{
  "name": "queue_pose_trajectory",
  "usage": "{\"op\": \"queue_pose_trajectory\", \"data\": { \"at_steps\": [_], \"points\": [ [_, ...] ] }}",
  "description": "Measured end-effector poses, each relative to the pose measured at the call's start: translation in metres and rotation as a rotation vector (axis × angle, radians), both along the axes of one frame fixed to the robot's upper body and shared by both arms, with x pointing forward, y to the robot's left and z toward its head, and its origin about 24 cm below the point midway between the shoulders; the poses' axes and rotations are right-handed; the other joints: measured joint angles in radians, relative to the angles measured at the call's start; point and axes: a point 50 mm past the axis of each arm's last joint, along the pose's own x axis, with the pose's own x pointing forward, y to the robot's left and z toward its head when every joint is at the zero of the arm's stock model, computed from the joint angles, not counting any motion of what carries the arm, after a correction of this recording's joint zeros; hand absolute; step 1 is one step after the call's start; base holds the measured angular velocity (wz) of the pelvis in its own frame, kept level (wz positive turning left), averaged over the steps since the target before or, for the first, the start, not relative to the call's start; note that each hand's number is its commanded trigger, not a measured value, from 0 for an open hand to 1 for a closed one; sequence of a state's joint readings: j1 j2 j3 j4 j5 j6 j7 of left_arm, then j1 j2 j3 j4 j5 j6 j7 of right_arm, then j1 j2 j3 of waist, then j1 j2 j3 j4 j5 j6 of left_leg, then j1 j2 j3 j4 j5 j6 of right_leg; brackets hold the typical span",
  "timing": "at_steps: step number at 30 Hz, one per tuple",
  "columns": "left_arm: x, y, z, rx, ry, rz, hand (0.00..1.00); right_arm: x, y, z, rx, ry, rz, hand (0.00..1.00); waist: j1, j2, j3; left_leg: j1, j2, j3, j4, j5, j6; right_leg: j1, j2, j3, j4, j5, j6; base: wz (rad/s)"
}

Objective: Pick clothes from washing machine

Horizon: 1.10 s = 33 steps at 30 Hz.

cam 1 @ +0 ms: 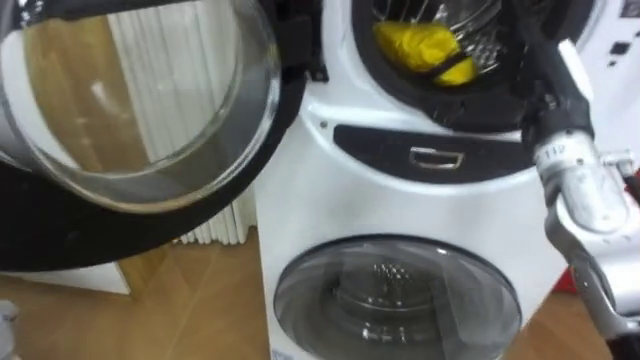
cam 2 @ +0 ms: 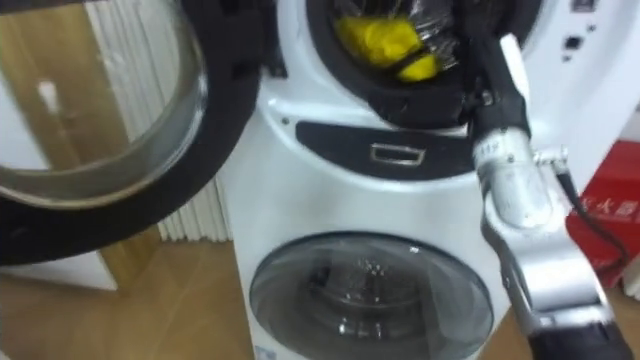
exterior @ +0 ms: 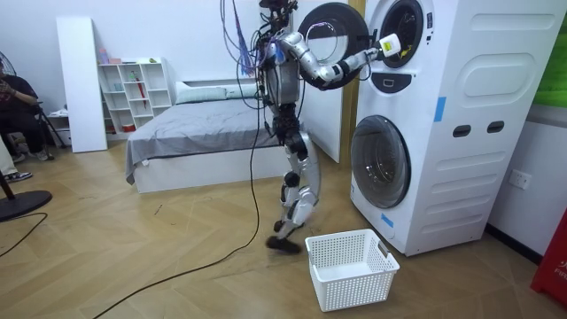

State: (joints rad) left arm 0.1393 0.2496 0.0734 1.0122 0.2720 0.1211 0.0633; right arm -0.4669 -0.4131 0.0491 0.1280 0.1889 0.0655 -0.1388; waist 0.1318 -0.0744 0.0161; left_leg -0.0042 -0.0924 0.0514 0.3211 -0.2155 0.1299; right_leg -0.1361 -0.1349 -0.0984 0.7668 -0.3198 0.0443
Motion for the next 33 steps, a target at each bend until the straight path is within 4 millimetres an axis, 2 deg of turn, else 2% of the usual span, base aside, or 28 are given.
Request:
{"op": "queue_pose_trajectory", "data": {
  "at_steps": [1, 2, 3, 4, 5, 6, 7, 8, 9, 12, 19, 25, 27, 33],
  "points": [
    [0.0, 0.001, 0.001, 0.003, -0.002, 0.0, 0.0, -0.001, -0.001, -0.002, -0.002, 0.007, -0.002, 0.0, -0.004, -0.002, -0.0013, 0.004, 0.003, -0.006, -0.006, 0.0, 0.0, -0.016, 0.015, 0.002, -0.048, 0.0, -0.001, 0.21],
    [0.002, 0.001, 0.001, 0.008, -0.008, 0.0, 0.0, -0.001, -0.001, -0.003, -0.009, 0.012, -0.005, 0.0, -0.006, -0.005, -0.0021, 0.015, 0.007, -0.009, -0.019, -0.002, 0.0, -0.044, 0.046, 0.018, -0.15, 0.009, -0.013, 0.2],
    [0.003, -0.001, 0.0, 0.009, -0.011, 0.003, 0.0, -0.001, -0.001, -0.003, -0.02, 0.009, -0.009, 0.0, -0.005, -0.004, -0.0024, 0.026, 0.009, -0.01, -0.021, -0.004, -0.001, -0.053, 0.075, 0.034, -0.27, 0.045, -0.029, 0.23],
    [0.003, -0.002, 0.0, 0.009, -0.013, 0.006, 0.0, -0.001, -0.001, -0.003, -0.02, 0.009, -0.012, 0.0, -0.006, 0.0, -0.001, 0.041, 0.012, -0.009, -0.023, -0.018, -0.004, -0.047, 0.099, 0.046, -0.354, 0.114, -0.043, 0.27],
    [0.002, -0.002, 0.0, 0.01, -0.009, 0.008, 0.0, -0.001, -0.001, -0.004, -0.02, 0.011, -0.014, 0.0, -0.009, 0.002, -0.0028, 0.054, 0.014, -0.008, -0.027, -0.027, -0.005, -0.036, 0.108, 0.049, -0.369, 0.149, -0.055, 0.33],
    [-0.002, -0.002, -0.001, 0.012, 0.002, 0.013, 0.0, -0.001, -0.001, -0.005, -0.023, 0.012, -0.015, 0.0, -0.012, 0.008, -0.01, 0.079, 0.017, -0.008, -0.043, -0.04, -0.008, -0.02, 0.119, 0.064, -0.377, 0.203, -0.057, 0.2],
    [-0.005, -0.002, -0.002, 0.011, 0.01, 0.015, 0.0, -0.001, -0.001, -0.004, -0.023, 0.012, -0.014, 0.0, -0.009, 0.014, -0.018, 0.091, 0.023, -0.01, -0.053, -0.042, -0.011, -0.009, 0.123, 0.062, -0.381, 0.204, -0.059, 0.05],
    [-0.009, -0.001, -0.003, 0.014, 0.021, 0.02, 0.0, -0.001, 0.0, -0.001, -0.012, 0.001, -0.006, 0.0, 0.0, 0.022, -0.0209, 0.109, 0.036, -0.011, -0.071, -0.045, -0.017, 0.014, 0.136, 0.052, -0.411, 0.207, -0.063, -0.04],
    [-0.015, 0.001, -0.003, 0.022, 0.037, 0.027, 0.0, -0.002, 0.0, 0.001, 0.008, -0.005, 0.008, 0.0, 0.004, 0.026, -0.0183, 0.122, 0.046, -0.013, -0.082, -0.047, -0.021, 0.031, 0.144, 0.04, -0.43, 0.209, -0.067, 0.0],
    [-0.03, -0.002, -0.006, 0.02, 0.073, 0.041, 0.0, -0.002, 0.004, 0.002, 0.009, 0.0, 0.062, 0.0, -0.007, 0.023, -0.0181, 0.131, 0.058, -0.01, -0.104, -0.046, -0.029, 0.034, 0.158, 0.04, -0.445, 0.209, -0.074, -0.07],
    [-0.041, -0.007, -0.008, 0.007, 0.102, 0.051, 0.0, -0.004, 0.007, 0.009, 0.017, -0.026, 0.087, 0.0, -0.012, 0.009, -0.0186, 0.134, 0.074, -0.01, -0.12, -0.053, -0.044, 0.051, 0.172, 0.012, -0.48, 0.22, -0.094, -0.02],
    [-0.043, -0.007, -0.009, 0.008, 0.118, 0.054, 0.0, -0.005, -0.005, 0.018, 0.046, -0.071, 0.011, 0.0, -0.025, 0.012, -0.0169, 0.134, 0.083, -0.037, -0.121, -0.055, -0.048, 0.074, 0.176, -0.016, -0.513, 0.224, -0.098, 0.15],
    [-0.046, -0.008, -0.009, 0.007, 0.125, 0.052, 0.0, -0.006, -0.011, 0.021, 0.074, -0.088, -0.029, 0.0, -0.04, 0.019, -0.0139, 0.138, 0.085, -0.054, -0.123, -0.055, -0.048, 0.091, 0.178, -0.025, -0.532, 0.225, -0.097, 0.17],
    [-0.047, -0.008, -0.009, 0.007, 0.128, 0.052, 0.0, -0.007, -0.015, 0.025, 0.099, -0.115, -0.067, 0.0, -0.05, 0.026, -0.0154, 0.135, 0.092, -0.046, -0.135, -0.056, -0.05, 0.085, 0.188, -0.021, -0.549, 0.226, -0.097, -0.02]
  ]
}}
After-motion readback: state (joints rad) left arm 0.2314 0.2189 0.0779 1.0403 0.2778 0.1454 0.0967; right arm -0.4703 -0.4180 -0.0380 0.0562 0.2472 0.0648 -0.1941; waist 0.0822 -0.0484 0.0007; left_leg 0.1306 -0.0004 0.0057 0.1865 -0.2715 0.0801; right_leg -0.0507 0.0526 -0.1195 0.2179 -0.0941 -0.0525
